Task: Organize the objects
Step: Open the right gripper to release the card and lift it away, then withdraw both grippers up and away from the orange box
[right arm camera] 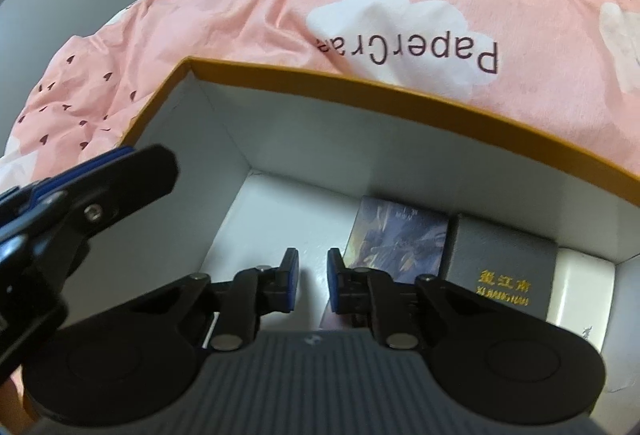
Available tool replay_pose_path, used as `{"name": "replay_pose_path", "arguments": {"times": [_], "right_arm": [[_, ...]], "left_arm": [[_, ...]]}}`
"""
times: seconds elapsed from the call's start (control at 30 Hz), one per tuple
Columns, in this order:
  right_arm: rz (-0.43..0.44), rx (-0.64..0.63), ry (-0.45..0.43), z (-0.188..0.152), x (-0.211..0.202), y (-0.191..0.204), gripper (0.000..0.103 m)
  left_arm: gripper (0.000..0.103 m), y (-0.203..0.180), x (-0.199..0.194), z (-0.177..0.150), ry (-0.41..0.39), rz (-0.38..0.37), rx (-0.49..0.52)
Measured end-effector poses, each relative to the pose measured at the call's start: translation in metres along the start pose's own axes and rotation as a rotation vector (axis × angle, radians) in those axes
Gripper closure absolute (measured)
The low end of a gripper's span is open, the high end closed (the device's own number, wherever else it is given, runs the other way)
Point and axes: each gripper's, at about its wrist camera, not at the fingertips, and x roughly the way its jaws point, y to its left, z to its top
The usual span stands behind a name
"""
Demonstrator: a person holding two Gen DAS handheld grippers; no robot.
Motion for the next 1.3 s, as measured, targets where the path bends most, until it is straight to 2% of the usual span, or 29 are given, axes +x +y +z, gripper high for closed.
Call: {"name": "replay_pose_path", "arguments": {"times": [0.07, 0.13, 0.2, 0.27, 0.4, 0.47, 0.53, 0.63, 0.73, 0.83, 0.9, 1.1, 1.17, 1.3], "right_arm": [[-0.028, -0.001, -0.008, 0.002, -0.001, -0.001, 0.089], [-0.118, -0.020, -0.017, 0.003, 0.000, -0.002, 0.086], [-0.143, -0.006, -0.023, 0.003, -0.001, -0.010, 0.086], [-0.123, 0.020, -0.028, 0.003, -0.004, -0.018, 0.086], [-0.005, 0.014, -0.062, 0.002, -0.017, -0.013, 0.086], [0.060, -0.010, -0.041, 0.003, -0.016, -0.005, 0.086], [0.083, -0.025, -0.005, 0.004, -0.009, 0.003, 0.086], [0.049, -0.046, 0.041, 0.007, 0.006, 0.007, 0.085], [0.030, -0.024, 0.049, 0.008, 0.013, 0.002, 0.086], [0.020, -0.008, 0.028, 0.009, 0.013, -0.004, 0.094], [-0.018, -0.029, 0.005, 0.008, 0.011, -0.003, 0.103], [-0.056, -0.034, -0.025, 0.009, 0.008, -0.003, 0.103], [-0.113, -0.053, -0.046, 0.009, 0.002, 0.000, 0.092], [-0.066, -0.042, -0.067, 0.005, -0.020, -0.001, 0.091]], "left_arm": [[0.077, 0.001, 0.000, 0.001, -0.004, 0.006, -0.002], [0.077, 0.002, -0.001, 0.001, -0.002, 0.005, -0.002], [0.077, 0.004, -0.002, 0.001, -0.002, -0.001, -0.012], [0.077, 0.007, -0.003, 0.001, -0.004, -0.011, -0.018], [0.077, 0.013, -0.004, 0.004, -0.015, -0.040, -0.042], [0.077, 0.016, -0.004, 0.005, -0.013, -0.051, -0.056], [0.077, 0.018, -0.003, 0.006, -0.010, -0.059, -0.065], [0.077, 0.018, -0.002, 0.005, -0.010, -0.059, -0.064], [0.077, 0.018, -0.002, 0.005, -0.008, -0.060, -0.066], [0.077, 0.017, -0.001, 0.005, -0.001, -0.060, -0.061], [0.077, 0.016, -0.001, 0.004, 0.002, -0.059, -0.055], [0.077, 0.014, -0.003, 0.004, 0.004, -0.055, -0.042], [0.077, 0.013, -0.005, 0.005, 0.006, -0.052, -0.037], [0.077, 0.010, -0.012, 0.006, 0.009, -0.050, -0.032]]}}
